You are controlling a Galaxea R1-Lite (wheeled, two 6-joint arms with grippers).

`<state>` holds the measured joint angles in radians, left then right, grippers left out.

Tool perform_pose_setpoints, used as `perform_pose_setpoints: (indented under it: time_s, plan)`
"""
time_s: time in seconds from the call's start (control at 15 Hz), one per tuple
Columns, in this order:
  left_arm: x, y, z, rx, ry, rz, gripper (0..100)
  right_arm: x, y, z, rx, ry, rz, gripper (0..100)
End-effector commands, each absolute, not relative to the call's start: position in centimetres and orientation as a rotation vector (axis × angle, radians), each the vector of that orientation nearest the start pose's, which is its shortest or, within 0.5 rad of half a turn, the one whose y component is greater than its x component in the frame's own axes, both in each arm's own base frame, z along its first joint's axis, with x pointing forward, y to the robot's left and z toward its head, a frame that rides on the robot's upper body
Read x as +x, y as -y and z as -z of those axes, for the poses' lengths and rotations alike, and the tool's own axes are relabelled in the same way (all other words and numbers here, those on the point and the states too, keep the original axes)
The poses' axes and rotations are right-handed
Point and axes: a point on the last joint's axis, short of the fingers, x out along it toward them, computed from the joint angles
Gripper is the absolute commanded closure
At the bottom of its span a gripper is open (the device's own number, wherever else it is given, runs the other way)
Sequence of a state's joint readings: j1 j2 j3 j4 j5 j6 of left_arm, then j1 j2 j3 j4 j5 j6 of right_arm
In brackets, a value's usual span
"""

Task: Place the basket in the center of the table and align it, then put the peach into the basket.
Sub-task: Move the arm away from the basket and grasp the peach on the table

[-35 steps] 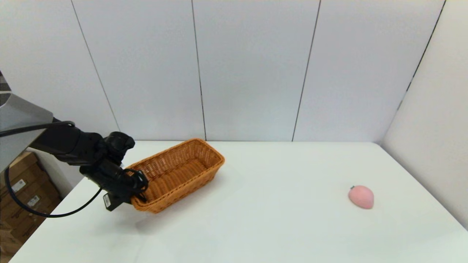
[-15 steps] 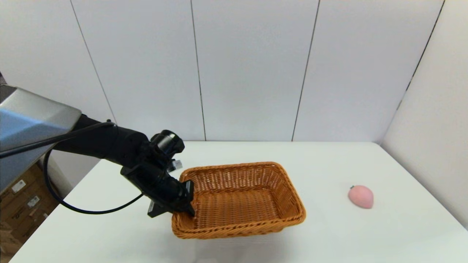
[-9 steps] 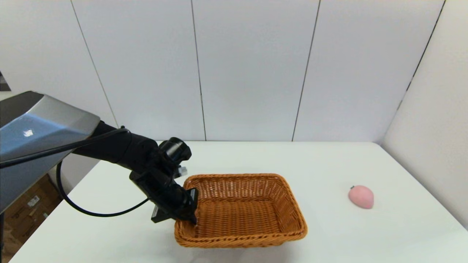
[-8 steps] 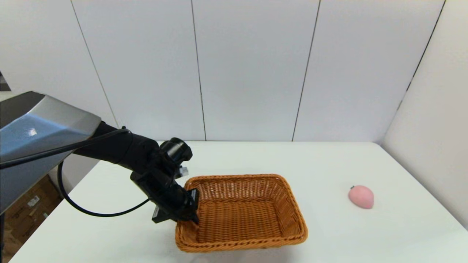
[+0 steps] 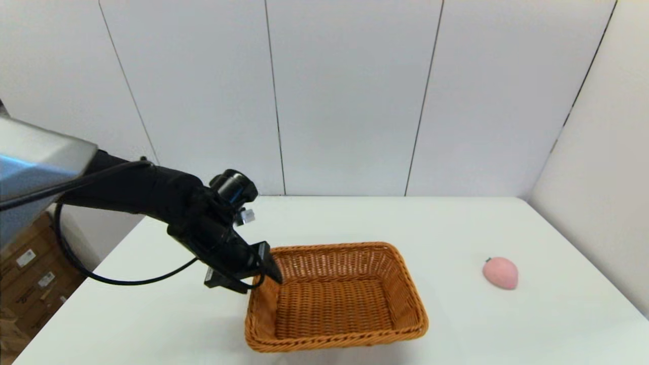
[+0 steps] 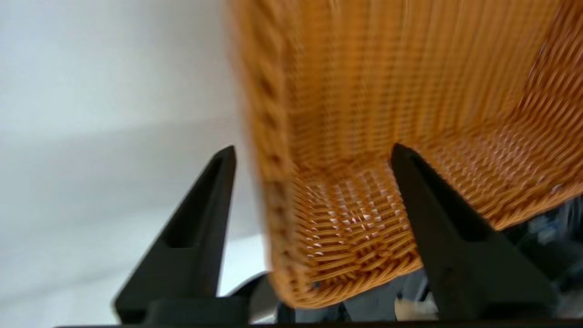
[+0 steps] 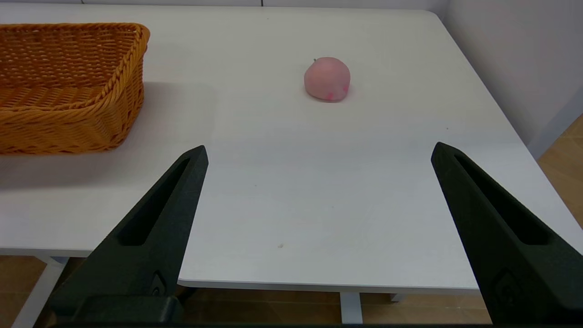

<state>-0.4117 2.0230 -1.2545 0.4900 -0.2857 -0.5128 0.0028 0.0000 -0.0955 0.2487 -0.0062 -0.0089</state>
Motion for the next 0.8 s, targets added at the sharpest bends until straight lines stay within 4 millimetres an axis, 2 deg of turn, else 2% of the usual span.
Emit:
perform_pose_setpoints:
  time_s: [0.07, 0.2, 0.27, 0.4, 0.47, 0.6, 0.67, 0.8]
  plan:
    - [30.7, 9.3, -16.6, -0.367, -1.181, 0.210, 0, -3.2, 0.0, -7.6, -0.010, -0.155, 0.002, 0]
    - [28.7, 5.7, -19.8, -0.334, -1.115, 0.185, 0, -3.2, 0.0, -7.6, -0.010, -0.153, 0.002, 0]
    - [27.0, 4.4, -21.5, -0.332, -1.083, 0.174, 0, -3.2, 0.0, -7.6, -0.010, -0.155, 0.002, 0]
    - [22.7, 2.8, -24.9, -0.335, -0.991, 0.162, 0, -3.2, 0.0, -7.6, -0.010, -0.155, 0.002, 0]
    - [19.8, 2.0, -26.6, -0.346, -0.918, 0.152, 0, -3.2, 0.0, -7.6, -0.010, -0.155, 0.002, 0]
    - [14.2, 1.5, -27.7, -0.343, -0.822, 0.163, 0, -3.2, 0.0, -7.6, -0.007, -0.153, 0.004, 0]
    - [11.3, 1.3, -27.5, -0.323, -0.781, 0.178, 0, -3.2, 0.0, -7.6, -0.002, -0.155, 0.006, 0]
    - [6.3, 0.8, -25.8, -0.271, -0.711, 0.153, 0, -3.2, 0.0, -7.6, -0.003, -0.153, 0.004, 0]
